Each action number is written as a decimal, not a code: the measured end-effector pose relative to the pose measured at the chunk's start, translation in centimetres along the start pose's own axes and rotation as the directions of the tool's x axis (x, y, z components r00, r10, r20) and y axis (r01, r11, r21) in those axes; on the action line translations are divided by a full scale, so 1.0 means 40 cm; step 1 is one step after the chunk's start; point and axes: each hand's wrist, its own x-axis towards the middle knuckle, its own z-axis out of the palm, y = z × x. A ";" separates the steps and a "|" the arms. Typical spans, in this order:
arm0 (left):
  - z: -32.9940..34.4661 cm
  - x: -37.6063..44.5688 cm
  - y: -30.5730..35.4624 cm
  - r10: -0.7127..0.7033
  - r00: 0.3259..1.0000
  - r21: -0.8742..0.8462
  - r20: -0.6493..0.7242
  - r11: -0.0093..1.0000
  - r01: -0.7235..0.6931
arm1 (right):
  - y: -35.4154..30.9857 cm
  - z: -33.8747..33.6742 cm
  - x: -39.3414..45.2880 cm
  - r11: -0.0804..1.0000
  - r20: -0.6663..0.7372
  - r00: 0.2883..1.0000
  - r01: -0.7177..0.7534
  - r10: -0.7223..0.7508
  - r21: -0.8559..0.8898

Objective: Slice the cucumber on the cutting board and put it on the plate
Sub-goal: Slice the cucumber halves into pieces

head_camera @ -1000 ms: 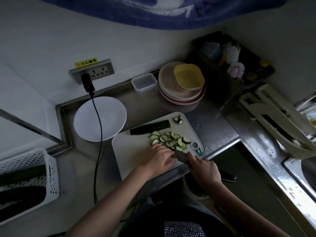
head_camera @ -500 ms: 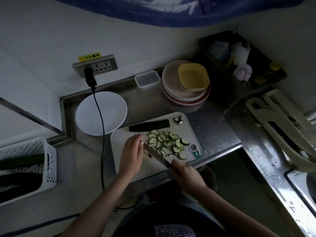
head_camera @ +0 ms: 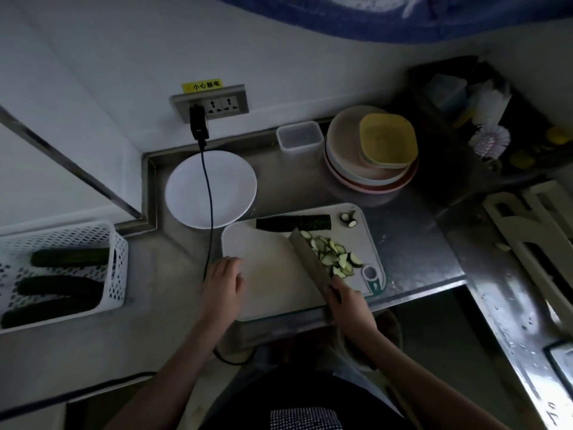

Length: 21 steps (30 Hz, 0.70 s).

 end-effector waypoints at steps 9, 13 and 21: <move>0.010 0.228 0.070 0.162 0.972 0.077 0.171 0.981 -0.177 | 0.009 -0.005 -0.019 0.993 -0.082 0.996 0.012 -0.022 -0.121; 0.054 0.315 0.101 0.206 0.920 0.136 0.334 0.955 -0.263 | 0.008 -0.026 -0.048 0.989 -0.115 0.986 0.115 -0.125 -0.089; 0.132 0.354 0.122 0.277 0.898 0.391 0.341 0.827 -0.404 | 0.021 -0.061 -0.134 0.993 -0.278 0.958 -0.040 0.070 0.112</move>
